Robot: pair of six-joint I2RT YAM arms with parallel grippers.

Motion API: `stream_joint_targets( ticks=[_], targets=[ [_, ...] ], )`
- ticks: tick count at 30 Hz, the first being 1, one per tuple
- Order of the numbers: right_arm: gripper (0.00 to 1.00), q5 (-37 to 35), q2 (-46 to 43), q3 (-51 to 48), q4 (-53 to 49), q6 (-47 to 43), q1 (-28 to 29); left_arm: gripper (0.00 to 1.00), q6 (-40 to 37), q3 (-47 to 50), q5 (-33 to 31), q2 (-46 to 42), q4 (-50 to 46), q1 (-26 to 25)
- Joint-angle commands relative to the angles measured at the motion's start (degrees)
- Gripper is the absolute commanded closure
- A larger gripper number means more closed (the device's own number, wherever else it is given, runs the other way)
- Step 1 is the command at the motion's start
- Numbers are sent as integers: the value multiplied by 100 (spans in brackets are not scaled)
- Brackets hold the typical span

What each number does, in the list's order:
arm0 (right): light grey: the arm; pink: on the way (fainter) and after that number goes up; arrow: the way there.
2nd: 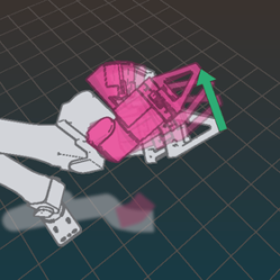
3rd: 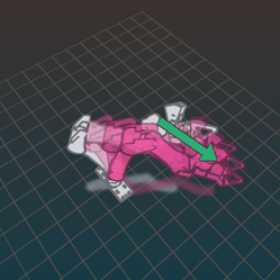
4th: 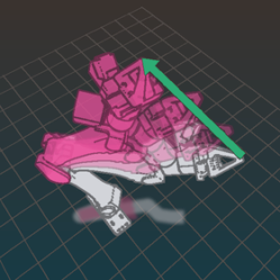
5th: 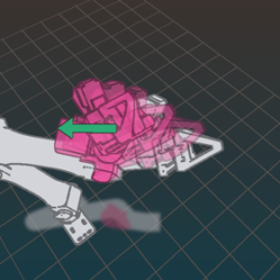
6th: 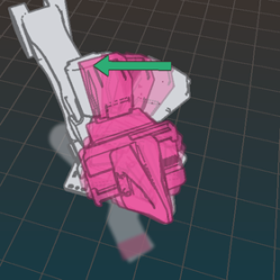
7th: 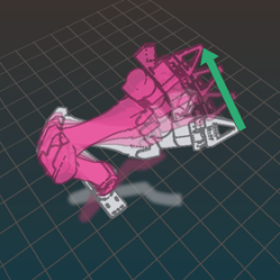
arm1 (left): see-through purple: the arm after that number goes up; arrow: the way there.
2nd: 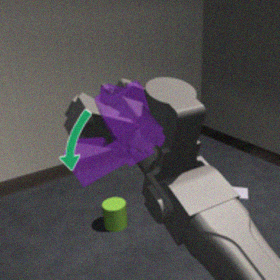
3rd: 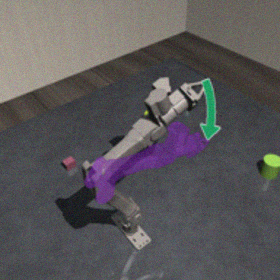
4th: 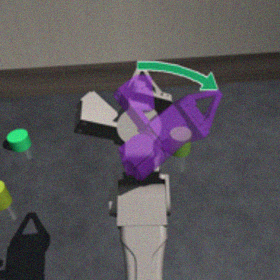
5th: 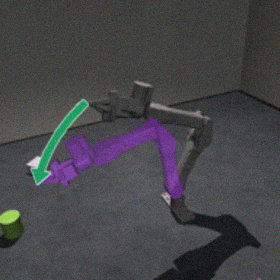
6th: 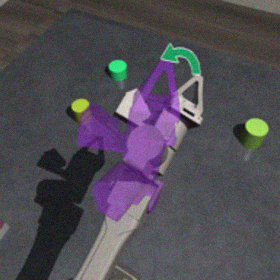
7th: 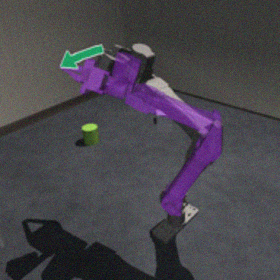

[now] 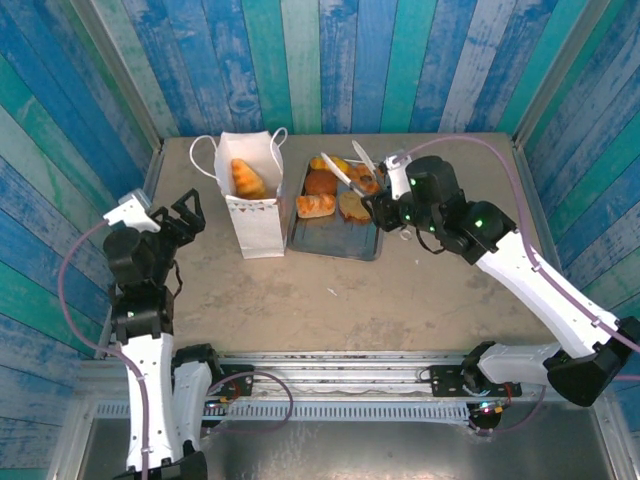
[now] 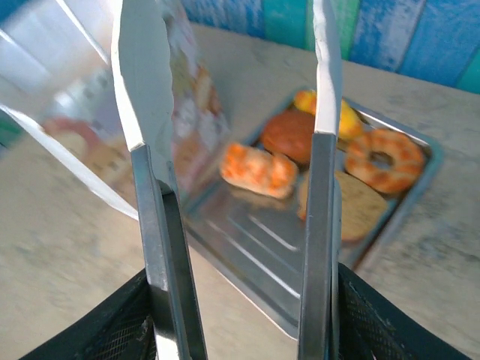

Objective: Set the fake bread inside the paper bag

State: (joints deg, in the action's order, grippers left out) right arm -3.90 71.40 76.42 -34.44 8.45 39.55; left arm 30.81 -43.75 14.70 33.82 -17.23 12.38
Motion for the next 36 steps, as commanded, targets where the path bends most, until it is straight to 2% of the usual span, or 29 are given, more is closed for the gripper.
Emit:
stream_joint_targets(
  ticks=[1, 9, 17, 29, 36],
  targets=[
    [42, -645, -46, -169, -286, -1171, -20, 6, -164, 127, -406, -151, -53, 27],
    [43, -1755, 572, -391, -648, -2283, -18, 6, -179, 214, -620, -136, 115, 25],
    [44, -2283, 1580, -167, -1036, -2876, -9, 6, -154, 230, -660, 92, 393, 27],
    [48, -2594, 2667, 183, -947, -3268, -14, 6, -167, 203, -840, 386, 617, 27],
    [50, -2692, 3017, 385, -925, -3443, -16, 6, -163, 204, -898, 476, 675, 22]
  ],
)
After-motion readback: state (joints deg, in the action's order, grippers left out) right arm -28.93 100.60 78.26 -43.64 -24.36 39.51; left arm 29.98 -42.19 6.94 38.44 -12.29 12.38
